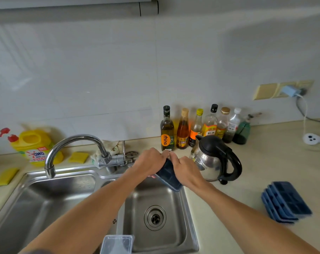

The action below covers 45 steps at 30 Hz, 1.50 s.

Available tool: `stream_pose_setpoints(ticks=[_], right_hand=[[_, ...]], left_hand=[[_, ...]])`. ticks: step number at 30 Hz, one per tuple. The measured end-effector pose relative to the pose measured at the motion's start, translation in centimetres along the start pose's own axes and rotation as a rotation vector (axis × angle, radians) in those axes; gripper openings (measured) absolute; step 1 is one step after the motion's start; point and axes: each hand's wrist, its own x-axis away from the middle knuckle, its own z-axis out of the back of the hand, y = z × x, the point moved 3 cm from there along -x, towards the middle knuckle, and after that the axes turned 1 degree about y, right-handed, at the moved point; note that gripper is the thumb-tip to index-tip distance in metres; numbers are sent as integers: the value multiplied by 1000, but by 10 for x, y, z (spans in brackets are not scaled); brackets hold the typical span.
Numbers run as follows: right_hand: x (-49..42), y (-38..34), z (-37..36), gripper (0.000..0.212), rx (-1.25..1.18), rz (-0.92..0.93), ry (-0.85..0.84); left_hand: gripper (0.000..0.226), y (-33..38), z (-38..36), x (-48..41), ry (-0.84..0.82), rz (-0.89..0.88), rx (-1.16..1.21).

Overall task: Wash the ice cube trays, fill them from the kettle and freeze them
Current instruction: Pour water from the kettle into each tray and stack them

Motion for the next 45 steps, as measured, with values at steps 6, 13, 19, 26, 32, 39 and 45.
stream_pose_setpoints(ticks=[6,13,19,26,32,39,45], right_hand=[[10,-3,-8,62,-696,-152,173],[15,-2,-9,64,-754,-157,169],[6,-5,6,60,-351,-54,70],[-1,-17,7,37,93,-27,-107],[5,-3,-1,56,-265,-311,-64],[16,-17,-28,64,-207,-377,-122],[16,-19,-36,72,-227,-408,-133]], left_hand=[[51,9,41,-8,162,192,104],[47,17,47,-3,138,105,-61],[20,2,29,4,-18,61,48],[34,-6,-22,26,-54,368,720],[76,-18,-32,43,105,595,1118],[66,13,-75,62,111,823,1557],[50,6,-76,73,121,720,1381]])
